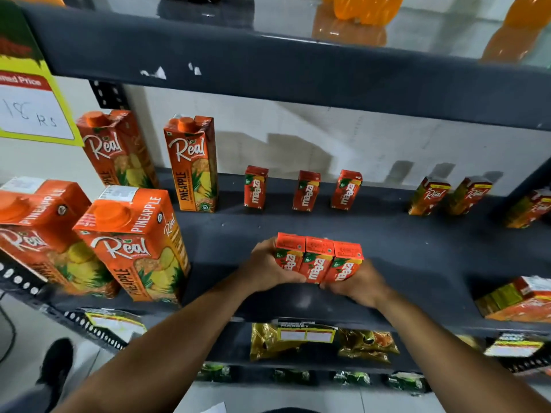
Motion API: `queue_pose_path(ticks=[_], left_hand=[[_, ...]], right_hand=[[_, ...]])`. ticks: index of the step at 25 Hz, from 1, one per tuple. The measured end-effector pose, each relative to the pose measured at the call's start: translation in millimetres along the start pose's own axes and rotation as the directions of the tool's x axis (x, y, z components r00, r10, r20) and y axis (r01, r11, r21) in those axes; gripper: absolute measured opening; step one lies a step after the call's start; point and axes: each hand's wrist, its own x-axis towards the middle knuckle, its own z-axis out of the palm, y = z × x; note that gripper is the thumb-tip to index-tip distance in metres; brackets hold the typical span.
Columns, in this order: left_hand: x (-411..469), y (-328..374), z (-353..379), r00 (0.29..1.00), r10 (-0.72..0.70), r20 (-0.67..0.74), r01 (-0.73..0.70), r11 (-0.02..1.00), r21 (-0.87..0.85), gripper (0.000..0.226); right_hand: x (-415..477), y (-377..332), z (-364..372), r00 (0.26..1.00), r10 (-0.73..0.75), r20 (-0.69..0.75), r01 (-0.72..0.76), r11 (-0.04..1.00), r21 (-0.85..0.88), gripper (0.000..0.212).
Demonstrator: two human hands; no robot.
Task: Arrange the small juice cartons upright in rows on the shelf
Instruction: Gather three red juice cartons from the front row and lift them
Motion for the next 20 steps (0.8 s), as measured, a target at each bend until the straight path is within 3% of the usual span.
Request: queue_pose_path(ticks=[3, 10, 20], left_hand=[[-23, -3, 4, 0.998, 0.052, 0.031, -0.052, 0.999, 0.011, 0.057], [-47, -14, 7, 0.999, 0.033, 0.01, -0.032, 0.992, -0.124, 0.055], [-50, -13, 7, 0.997, -0.069, -0.028, 0.068, 0.997, -0.045, 0.061]], right_hand=[[-16, 3, 11, 0.999, -0.006, -0.038, 0.005, 1.0, -0.024, 0.039], [-31, 11, 21, 0.999, 0.016, -0.029, -0.017, 0.999, -0.035, 0.061], [-32, 0, 20, 0.996, 0.09, 0.02, -0.089, 0.995, -0.042, 0.058]])
